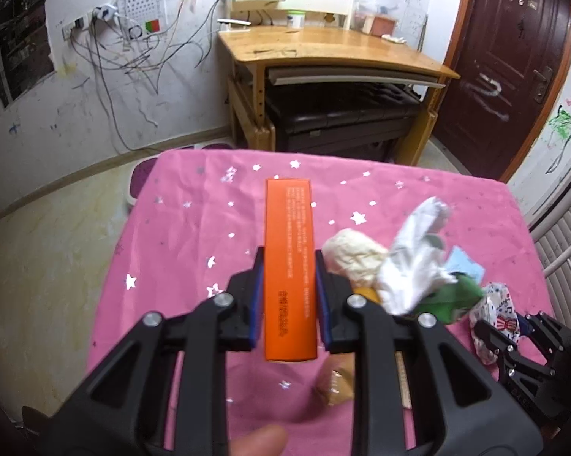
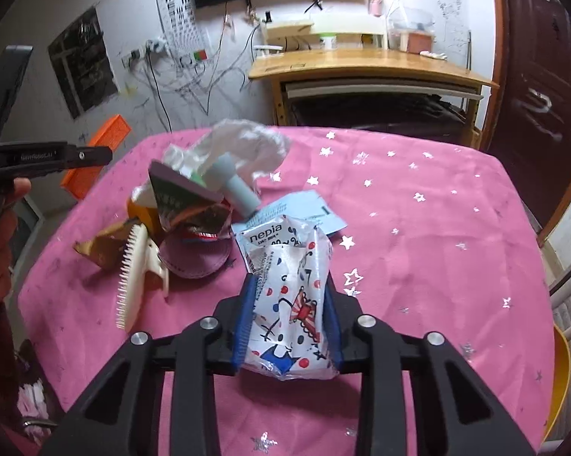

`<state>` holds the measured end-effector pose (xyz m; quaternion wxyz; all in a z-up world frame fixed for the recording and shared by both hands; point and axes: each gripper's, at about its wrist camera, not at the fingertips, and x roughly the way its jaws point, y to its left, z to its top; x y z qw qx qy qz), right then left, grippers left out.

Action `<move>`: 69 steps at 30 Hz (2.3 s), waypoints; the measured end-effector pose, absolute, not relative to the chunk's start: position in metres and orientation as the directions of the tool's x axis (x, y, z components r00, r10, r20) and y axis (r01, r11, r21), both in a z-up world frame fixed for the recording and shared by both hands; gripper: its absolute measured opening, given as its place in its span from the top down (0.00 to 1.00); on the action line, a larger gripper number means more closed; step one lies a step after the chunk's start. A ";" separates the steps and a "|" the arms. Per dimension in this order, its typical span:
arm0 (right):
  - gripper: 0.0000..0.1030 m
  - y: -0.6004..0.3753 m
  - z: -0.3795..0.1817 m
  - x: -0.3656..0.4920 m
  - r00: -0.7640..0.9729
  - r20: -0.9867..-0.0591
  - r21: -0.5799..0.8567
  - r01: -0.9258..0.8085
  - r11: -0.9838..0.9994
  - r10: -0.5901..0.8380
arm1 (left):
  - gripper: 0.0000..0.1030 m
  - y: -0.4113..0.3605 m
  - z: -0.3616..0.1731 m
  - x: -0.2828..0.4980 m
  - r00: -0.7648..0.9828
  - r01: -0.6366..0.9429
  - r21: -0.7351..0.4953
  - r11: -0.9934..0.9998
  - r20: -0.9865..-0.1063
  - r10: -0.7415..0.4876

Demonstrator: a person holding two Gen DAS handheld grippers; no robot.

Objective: Collect trash
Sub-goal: 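Grasp the long orange box with the left tool while the right tool grasps the tissue packet, then carry both items over the yellow bin and open both tools to release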

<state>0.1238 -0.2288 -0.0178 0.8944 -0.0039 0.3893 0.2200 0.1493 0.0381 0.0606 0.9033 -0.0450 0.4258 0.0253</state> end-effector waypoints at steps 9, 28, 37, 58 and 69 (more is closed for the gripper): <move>0.74 -0.270 0.004 0.109 0.666 -0.639 0.198 -0.341 0.919 0.385 | 0.79 -0.012 0.076 0.152 0.631 0.024 -0.085 0.996 -0.772 -0.081; 0.74 -0.428 -0.012 0.084 0.777 -0.600 0.245 -0.052 0.968 0.193 | 0.79 -0.190 0.072 0.160 0.584 0.279 -0.026 0.960 -0.789 -0.191; 0.73 -0.506 -0.044 0.072 0.788 -0.601 0.338 0.097 0.936 0.135 | 0.79 -0.277 0.058 0.160 0.502 0.414 -0.059 0.908 -0.818 -0.282; 0.63 -0.556 -0.093 0.078 0.723 -0.685 0.388 0.252 0.886 0.095 | 0.58 -0.395 0.014 0.166 0.321 0.554 -0.132 0.822 -0.877 -0.357; 0.55 -0.548 -0.086 0.077 0.740 -0.662 0.401 0.216 0.890 0.119 | 0.57 -0.359 0.039 0.155 0.388 0.510 -0.134 0.849 -0.846 -0.367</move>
